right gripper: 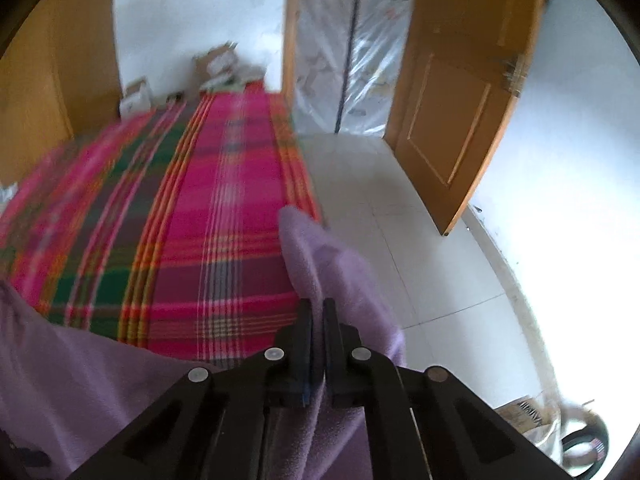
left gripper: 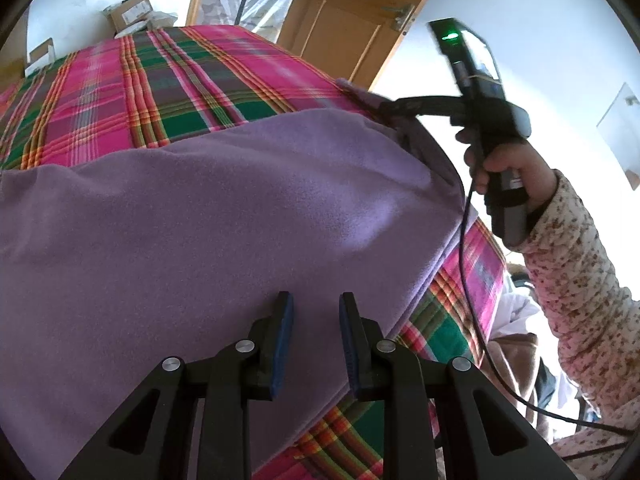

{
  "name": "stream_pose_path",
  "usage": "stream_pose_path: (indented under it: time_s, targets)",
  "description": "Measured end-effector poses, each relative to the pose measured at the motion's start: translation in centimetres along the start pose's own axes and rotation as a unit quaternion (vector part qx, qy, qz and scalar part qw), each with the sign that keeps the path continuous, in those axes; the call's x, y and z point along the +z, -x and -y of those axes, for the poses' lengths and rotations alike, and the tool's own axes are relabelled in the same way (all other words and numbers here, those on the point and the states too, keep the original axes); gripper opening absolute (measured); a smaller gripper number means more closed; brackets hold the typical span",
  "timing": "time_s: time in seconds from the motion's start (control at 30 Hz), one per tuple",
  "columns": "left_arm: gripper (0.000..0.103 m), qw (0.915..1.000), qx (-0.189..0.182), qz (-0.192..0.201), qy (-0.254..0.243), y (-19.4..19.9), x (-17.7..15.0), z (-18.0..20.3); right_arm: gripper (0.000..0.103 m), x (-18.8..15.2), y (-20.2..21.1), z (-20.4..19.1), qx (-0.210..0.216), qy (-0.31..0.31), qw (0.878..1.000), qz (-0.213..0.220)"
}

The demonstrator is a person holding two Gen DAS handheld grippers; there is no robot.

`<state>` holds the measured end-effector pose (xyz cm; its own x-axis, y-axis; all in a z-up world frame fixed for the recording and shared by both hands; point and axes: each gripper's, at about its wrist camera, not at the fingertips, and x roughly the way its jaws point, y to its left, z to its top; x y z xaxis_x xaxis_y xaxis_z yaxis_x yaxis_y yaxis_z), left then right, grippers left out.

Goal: Fold clothes

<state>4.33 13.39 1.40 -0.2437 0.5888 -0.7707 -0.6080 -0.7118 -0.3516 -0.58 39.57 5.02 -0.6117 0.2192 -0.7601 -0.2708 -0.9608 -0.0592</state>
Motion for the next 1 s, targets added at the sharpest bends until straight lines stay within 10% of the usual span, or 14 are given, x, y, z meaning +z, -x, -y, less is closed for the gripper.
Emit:
stream_pose_path:
  time_s: [1.0]
  targets:
    - [0.025, 0.9998, 0.02, -0.008, -0.004, -0.3, 0.5, 0.8, 0.004, -11.8, 1.8, 16.2, 0.059, -0.304, 0.95, 0.022]
